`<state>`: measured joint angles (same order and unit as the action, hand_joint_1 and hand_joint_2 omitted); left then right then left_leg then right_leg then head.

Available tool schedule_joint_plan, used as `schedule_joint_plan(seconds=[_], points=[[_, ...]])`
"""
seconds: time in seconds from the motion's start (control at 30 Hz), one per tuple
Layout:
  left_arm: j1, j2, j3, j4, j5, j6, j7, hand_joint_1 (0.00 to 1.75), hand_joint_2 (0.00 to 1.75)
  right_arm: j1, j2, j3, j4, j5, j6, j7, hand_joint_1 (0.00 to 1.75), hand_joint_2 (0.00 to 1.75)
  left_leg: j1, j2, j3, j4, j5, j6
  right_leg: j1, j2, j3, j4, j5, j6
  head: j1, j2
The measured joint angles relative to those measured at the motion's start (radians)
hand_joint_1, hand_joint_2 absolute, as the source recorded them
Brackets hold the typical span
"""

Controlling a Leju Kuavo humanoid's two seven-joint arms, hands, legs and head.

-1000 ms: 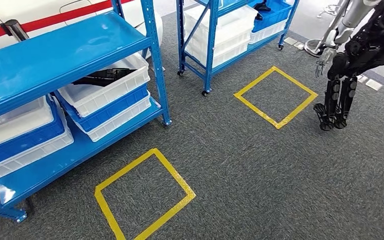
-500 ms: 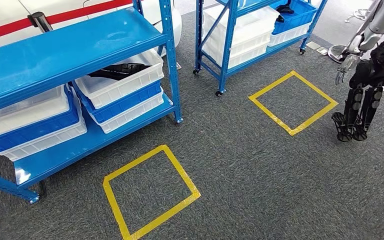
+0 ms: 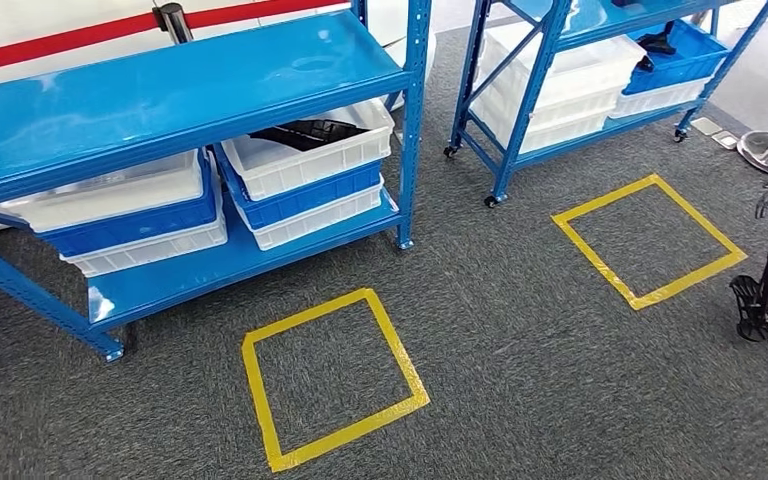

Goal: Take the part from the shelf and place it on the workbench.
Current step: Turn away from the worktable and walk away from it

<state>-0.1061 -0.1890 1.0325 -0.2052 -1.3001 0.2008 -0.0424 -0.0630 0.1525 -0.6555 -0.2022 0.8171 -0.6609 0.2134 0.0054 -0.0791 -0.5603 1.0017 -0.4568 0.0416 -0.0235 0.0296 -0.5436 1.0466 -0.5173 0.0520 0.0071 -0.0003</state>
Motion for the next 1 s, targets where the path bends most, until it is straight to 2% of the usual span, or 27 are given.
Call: schedule_joint_plan(seconds=[0.03,0.07,0.1,0.13,0.17,0.2,0.27,0.3,0.33,0.37,0.4,0.43,0.5,0.53,0.57,0.63,0.7,0.77,0.83,0.87,0.9,0.97,1.0], points=[[0.000,0.000,0.000,0.000,0.000,0.000,0.000,0.00,0.00,-0.001,0.000,-0.001,0.000,0.002,0.000,0.000,0.00,0.00,-0.002,-0.006,-0.003,0.003,-0.002,-0.006,0.000,0.008,0.012,-0.029,0.010,-0.004,0.000,0.000],[0.000,0.000,0.000,0.000,0.000,0.001,0.000,0.00,0.00,-0.003,0.000,-0.002,0.000,0.003,0.000,0.000,0.00,0.00,-0.002,-0.011,-0.006,0.005,-0.002,-0.011,0.002,0.008,0.014,-0.035,0.012,-0.013,-0.001,0.000],[0.001,0.000,0.000,0.000,0.000,0.001,0.001,0.00,0.00,-0.004,0.001,-0.003,0.000,0.004,0.000,0.000,0.00,0.00,-0.001,-0.016,-0.008,0.005,-0.001,-0.016,0.002,-0.001,0.015,-0.036,0.015,-0.021,-0.002,0.000],[0.002,0.000,0.000,0.000,0.000,0.001,0.001,0.00,0.00,-0.005,0.001,-0.003,0.000,0.005,-0.001,0.001,0.00,0.00,0.002,-0.012,-0.011,0.007,-0.003,-0.020,0.001,-0.007,0.018,-0.037,0.017,-0.028,-0.003,0.000],[0.003,0.000,0.000,0.000,0.000,0.001,0.001,0.00,0.00,-0.005,0.002,-0.004,0.000,0.006,-0.001,0.001,0.00,0.00,0.003,0.003,-0.017,0.020,-0.011,-0.025,-0.001,-0.015,0.018,-0.038,0.019,-0.035,-0.004,0.000],[0.002,0.000,0.000,0.000,0.000,0.001,0.001,0.00,0.00,-0.005,0.002,-0.004,0.000,0.006,-0.001,0.001,0.00,0.00,0.004,0.024,-0.030,0.049,-0.031,-0.030,-0.002,-0.023,0.018,-0.040,0.021,-0.042,-0.007,0.000],[0.001,0.000,0.000,0.000,0.000,0.001,0.002,0.00,0.00,-0.003,0.003,-0.005,0.000,0.006,-0.001,0.001,0.00,0.00,0.006,0.065,-0.084,0.165,-0.095,-0.038,0.000,-0.042,0.018,-0.040,0.019,-0.053,-0.013,0.000],[0.001,0.000,0.000,0.000,0.000,0.001,0.002,0.00,0.00,-0.002,0.002,-0.005,0.000,0.006,-0.001,0.001,0.00,0.00,0.008,0.072,-0.117,0.233,-0.125,-0.042,0.003,-0.052,0.017,-0.040,0.018,-0.056,-0.014,0.000],[0.001,0.000,0.000,0.000,0.000,0.001,0.002,0.00,0.00,-0.001,0.002,-0.006,0.000,0.006,-0.001,0.001,0.00,0.00,0.009,0.075,-0.142,0.282,-0.140,-0.043,0.005,-0.063,0.016,-0.040,0.018,-0.058,-0.014,0.000],[0.002,0.000,0.000,0.000,0.000,0.001,0.002,0.00,0.00,0.000,0.002,-0.007,0.000,0.006,-0.001,0.001,0.00,0.00,0.009,0.076,-0.148,0.295,-0.135,-0.042,0.007,-0.073,0.017,-0.040,0.017,-0.059,-0.014,0.000],[0.003,0.000,0.000,0.000,0.000,0.001,0.002,0.00,0.00,-0.001,0.002,-0.007,0.000,0.006,-0.001,0.001,0.00,0.00,0.008,0.079,-0.134,0.267,-0.111,-0.039,0.009,-0.082,0.018,-0.040,0.016,-0.060,-0.014,0.000],[0.003,0.000,0.000,0.000,0.000,0.001,0.002,0.00,0.00,-0.002,0.002,-0.008,0.000,0.006,-0.001,0.001,0.00,0.00,0.007,0.087,-0.101,0.203,-0.076,-0.033,0.011,-0.090,0.020,-0.040,0.015,-0.060,-0.014,0.000],[0.000,0.001,0.000,0.000,0.000,0.001,0.002,0.00,0.00,-0.004,0.004,-0.009,0.000,0.006,-0.001,0.001,0.00,0.00,-0.002,0.123,-0.031,0.066,-0.027,-0.018,0.017,-0.105,0.023,-0.040,0.013,-0.059,-0.014,0.000],[-0.002,0.001,0.000,0.000,0.000,0.001,0.002,0.00,0.00,-0.004,0.005,-0.009,0.000,0.006,-0.001,0.001,0.00,0.00,-0.007,0.136,-0.012,0.027,-0.018,-0.012,0.019,-0.112,0.024,-0.041,0.011,-0.056,-0.014,0.000],[-0.003,0.001,0.000,0.000,0.000,0.001,0.002,0.00,0.00,-0.005,0.005,-0.009,0.000,0.006,-0.001,0.001,0.00,0.00,-0.011,0.140,-0.007,0.013,-0.018,-0.008,0.019,-0.119,0.025,-0.041,0.010,-0.053,-0.014,0.000],[-0.003,0.001,0.000,0.000,0.000,0.001,0.002,0.00,0.00,-0.006,0.006,-0.009,0.000,0.007,-0.001,0.001,0.00,0.00,-0.013,0.120,-0.005,0.005,-0.012,-0.001,0.022,-0.136,0.027,-0.045,0.009,-0.044,-0.015,0.000],[-0.002,0.000,0.000,0.000,0.000,0.002,0.003,0.00,0.00,-0.007,0.005,-0.009,0.000,0.009,-0.001,0.001,0.00,0.00,-0.007,0.099,0.005,-0.017,0.002,0.005,0.023,-0.113,0.020,-0.022,-0.007,-0.037,-0.013,0.000],[-0.003,-0.002,0.000,0.000,0.001,0.003,0.004,0.00,0.00,-0.006,0.003,-0.010,0.000,0.013,0.000,0.001,0.00,0.00,-0.002,0.079,0.009,-0.029,0.013,0.009,0.016,-0.065,-0.025,0.074,-0.054,-0.040,-0.009,0.000],[-0.004,-0.002,0.001,0.000,0.001,0.004,0.005,0.00,0.00,-0.002,0.001,-0.011,0.000,0.016,0.000,0.001,0.00,0.00,-0.002,0.057,0.006,-0.027,0.015,0.012,0.011,-0.044,-0.085,0.192,-0.096,-0.042,-0.007,0.000],[-0.003,-0.002,0.001,0.000,0.002,0.004,0.005,0.00,0.00,0.000,0.000,-0.011,0.000,0.017,0.001,0.000,0.00,0.00,-0.002,0.044,0.006,-0.025,0.015,0.012,0.009,-0.041,-0.099,0.215,-0.097,-0.037,-0.007,0.000],[-0.003,-0.002,0.002,0.000,0.002,0.004,0.006,0.00,0.00,0.002,-0.001,-0.011,0.000,0.018,0.001,0.000,0.00,0.00,-0.002,0.032,0.005,-0.022,0.014,0.010,0.007,-0.039,-0.095,0.201,-0.081,-0.027,-0.007,0.000],[-0.002,-0.003,0.004,0.000,0.003,0.006,0.008,0.00,0.00,0.002,-0.004,-0.012,0.000,0.023,0.001,-0.001,0.00,0.00,0.001,0.009,0.003,-0.011,0.008,0.003,-0.002,-0.020,-0.045,0.083,-0.023,-0.006,-0.007,0.000],[-0.001,-0.003,0.005,0.000,0.003,0.009,0.009,0.00,0.00,0.001,-0.004,-0.012,0.000,0.025,0.002,-0.001,0.00,0.00,0.000,-0.001,-0.001,-0.003,0.004,-0.004,-0.005,-0.006,-0.020,0.025,0.000,-0.001,-0.006,0.000]])
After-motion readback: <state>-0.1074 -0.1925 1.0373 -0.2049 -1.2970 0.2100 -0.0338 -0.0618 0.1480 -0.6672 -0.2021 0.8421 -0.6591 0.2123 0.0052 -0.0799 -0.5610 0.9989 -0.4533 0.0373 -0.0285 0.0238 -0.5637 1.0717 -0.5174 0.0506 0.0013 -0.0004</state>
